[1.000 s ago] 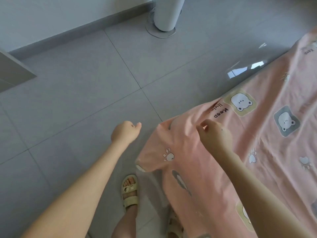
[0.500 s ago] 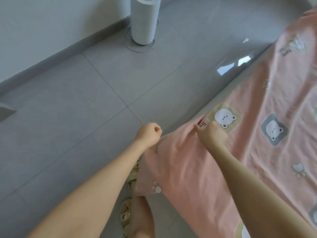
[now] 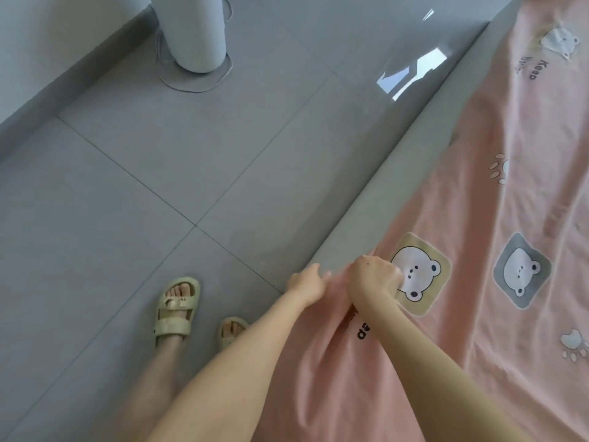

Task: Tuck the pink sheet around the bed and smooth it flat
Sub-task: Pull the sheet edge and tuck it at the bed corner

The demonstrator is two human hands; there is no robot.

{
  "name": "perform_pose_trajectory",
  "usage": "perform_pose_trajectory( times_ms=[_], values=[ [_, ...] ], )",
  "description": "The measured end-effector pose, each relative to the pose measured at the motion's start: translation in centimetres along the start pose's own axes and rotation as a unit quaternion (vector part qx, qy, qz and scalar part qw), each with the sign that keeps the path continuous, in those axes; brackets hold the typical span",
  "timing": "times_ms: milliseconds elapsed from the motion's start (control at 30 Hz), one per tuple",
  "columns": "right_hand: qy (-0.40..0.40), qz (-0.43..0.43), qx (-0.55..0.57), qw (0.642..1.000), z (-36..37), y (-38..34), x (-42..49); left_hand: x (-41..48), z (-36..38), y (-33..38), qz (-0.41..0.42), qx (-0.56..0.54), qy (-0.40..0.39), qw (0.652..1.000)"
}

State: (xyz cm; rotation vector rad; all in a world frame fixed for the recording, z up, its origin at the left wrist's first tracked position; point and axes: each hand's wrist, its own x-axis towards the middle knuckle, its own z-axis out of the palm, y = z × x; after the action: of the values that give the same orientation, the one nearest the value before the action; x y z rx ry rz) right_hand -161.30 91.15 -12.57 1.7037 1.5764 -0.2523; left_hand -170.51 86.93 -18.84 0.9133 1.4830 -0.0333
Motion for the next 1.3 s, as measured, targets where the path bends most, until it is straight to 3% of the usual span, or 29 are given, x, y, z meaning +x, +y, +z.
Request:
perform_pose_trajectory(
  times_ms=[100,200,333,467,700,767,833,967,1033,1100,1200,1300],
  values=[
    [0.022,0.013,0.095,0.995,-0.4,0.0,-0.6,2.0,-0.9,0.8,0.019,-0.1,-0.023,0.995],
    [0.081,0.062,0.276,0.956,-2.0,1.4,-1.9,2.2,-2.6,2.5,0.007,-0.22,-0.111,0.969],
    [0.092,0.054,0.403,0.909,-6.4,2.9,-4.9,1.3,-6.2,5.5,0.007,-0.214,-0.217,0.952],
    [0.089,0.017,0.453,0.887,-9.9,2.1,-7.8,-0.5,-9.7,10.2,0.033,-0.205,-0.247,0.947],
    [0.037,-0.055,0.53,0.846,-11.1,3.4,-10.5,-2.9,-12.3,17.8,0.115,-0.142,-0.207,0.961],
    [0.002,-0.059,0.515,0.855,-11.3,4.5,-10.2,-3.4,-12.5,19.0,0.129,-0.145,-0.157,0.968],
    [0.003,-0.007,0.51,0.86,-12.0,5.6,-9.4,-4.1,-13.8,19.8,0.145,-0.167,-0.092,0.971],
    [0.148,0.151,0.611,0.763,-15.0,7.7,-6.2,-7.0,-16.8,22.0,0.287,-0.085,-0.02,0.954],
    [0.152,0.183,0.67,0.704,-16.9,9.0,-4.1,-9.3,-16.8,23.6,0.373,-0.014,-0.009,0.928],
    [0.145,0.199,0.693,0.678,-18.7,10.9,-2.0,-11.1,-16.2,25.0,0.426,0.021,-0.028,0.904],
    [0.102,0.194,0.674,0.705,-19.8,13.7,0.1,-10.3,-15.9,26.5,0.424,0.093,-0.116,0.894],
    [0.014,0.184,0.579,0.794,-18.4,14.8,2.4,-5.8,-17.2,26.8,0.344,0.125,-0.061,0.929]
  ],
)
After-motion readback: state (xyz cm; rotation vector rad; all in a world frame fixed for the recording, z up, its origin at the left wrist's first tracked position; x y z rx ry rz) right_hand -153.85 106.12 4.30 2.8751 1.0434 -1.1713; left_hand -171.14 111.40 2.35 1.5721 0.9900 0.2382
